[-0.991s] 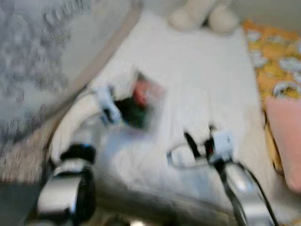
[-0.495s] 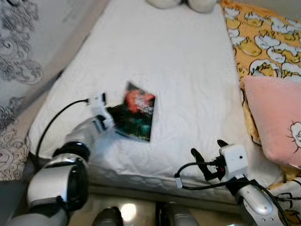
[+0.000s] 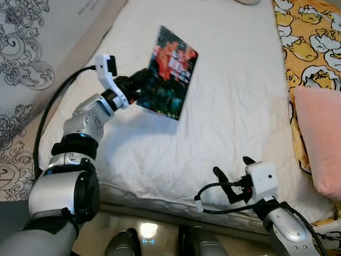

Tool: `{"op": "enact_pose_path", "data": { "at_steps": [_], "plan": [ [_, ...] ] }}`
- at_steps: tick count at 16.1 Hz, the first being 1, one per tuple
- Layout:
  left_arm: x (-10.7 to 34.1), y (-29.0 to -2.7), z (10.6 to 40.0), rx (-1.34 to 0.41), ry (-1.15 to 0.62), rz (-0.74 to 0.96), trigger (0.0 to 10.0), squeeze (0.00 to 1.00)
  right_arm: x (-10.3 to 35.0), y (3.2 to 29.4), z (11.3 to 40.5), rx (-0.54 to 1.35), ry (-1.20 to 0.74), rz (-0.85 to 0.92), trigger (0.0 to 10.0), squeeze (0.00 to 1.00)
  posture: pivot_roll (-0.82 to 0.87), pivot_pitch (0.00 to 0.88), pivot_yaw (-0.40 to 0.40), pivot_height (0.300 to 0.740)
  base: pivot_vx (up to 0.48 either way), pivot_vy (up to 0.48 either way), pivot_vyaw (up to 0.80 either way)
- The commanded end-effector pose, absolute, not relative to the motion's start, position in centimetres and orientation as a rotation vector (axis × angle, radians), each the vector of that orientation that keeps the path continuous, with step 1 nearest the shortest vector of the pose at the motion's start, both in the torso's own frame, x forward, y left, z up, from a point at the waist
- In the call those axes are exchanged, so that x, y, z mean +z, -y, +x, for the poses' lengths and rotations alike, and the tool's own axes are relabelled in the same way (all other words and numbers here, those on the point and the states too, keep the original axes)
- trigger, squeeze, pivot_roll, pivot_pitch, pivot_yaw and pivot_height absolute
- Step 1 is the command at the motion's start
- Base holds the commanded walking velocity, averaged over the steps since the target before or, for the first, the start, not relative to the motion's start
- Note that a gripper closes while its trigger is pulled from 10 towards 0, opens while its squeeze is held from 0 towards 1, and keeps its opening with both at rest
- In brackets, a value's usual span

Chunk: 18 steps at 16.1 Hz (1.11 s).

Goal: Clean up the room

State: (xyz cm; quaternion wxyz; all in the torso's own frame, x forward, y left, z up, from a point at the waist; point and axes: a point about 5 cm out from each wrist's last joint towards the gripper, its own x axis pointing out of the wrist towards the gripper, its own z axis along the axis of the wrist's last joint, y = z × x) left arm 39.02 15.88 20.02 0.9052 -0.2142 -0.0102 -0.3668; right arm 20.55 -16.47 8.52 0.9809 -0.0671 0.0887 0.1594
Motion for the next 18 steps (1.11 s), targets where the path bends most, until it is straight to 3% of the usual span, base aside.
{"op": "enact_pose_path", "data": {
  "at_steps": [1,3,5,9,11,15,18],
  "plan": [
    [22.2,-15.2,38.7,-0.881,0.115,-0.490,10.0,0.00,8.0,16.8,20.4,0.310,-0.209,-0.133,10.0,0.00,-0.17,0.170,-0.079,0.740,0.000,0.000,0.00],
    [21.0,-16.1,38.9,-0.838,0.073,-0.569,10.0,0.00,7.9,16.7,20.4,0.315,-0.212,-0.132,10.0,0.00,-0.17,0.172,-0.080,0.740,0.000,0.000,0.00],
    [14.2,-19.0,37.7,-0.580,-0.175,-0.595,10.0,0.00,7.8,16.7,20.1,0.323,-0.225,-0.134,10.0,0.00,-0.19,0.177,-0.082,0.740,0.000,0.000,0.00],
    [7.7,-21.8,34.8,-0.296,-0.429,-0.436,10.0,0.00,7.6,16.9,19.5,0.322,-0.244,-0.140,10.0,0.00,-0.21,0.180,-0.083,0.740,0.000,0.000,0.00],
    [7.9,-22.6,35.0,-0.237,-0.412,-0.288,10.0,0.00,7.6,17.0,19.4,0.320,-0.247,-0.142,10.0,0.00,-0.22,0.174,-0.086,0.740,0.000,0.000,0.00],
    [10.7,-23.1,36.7,-0.201,-0.330,0.181,10.0,0.00,7.5,17.0,19.5,0.330,-0.251,-0.149,10.0,0.00,-0.21,0.154,-0.093,0.740,0.000,0.000,0.00],
    [11.3,-23.0,37.0,-0.183,-0.302,0.319,10.0,0.00,7.4,16.8,19.8,0.340,-0.250,-0.152,10.0,0.00,-0.20,0.148,-0.093,0.740,0.000,0.000,0.00]
  ]
}}
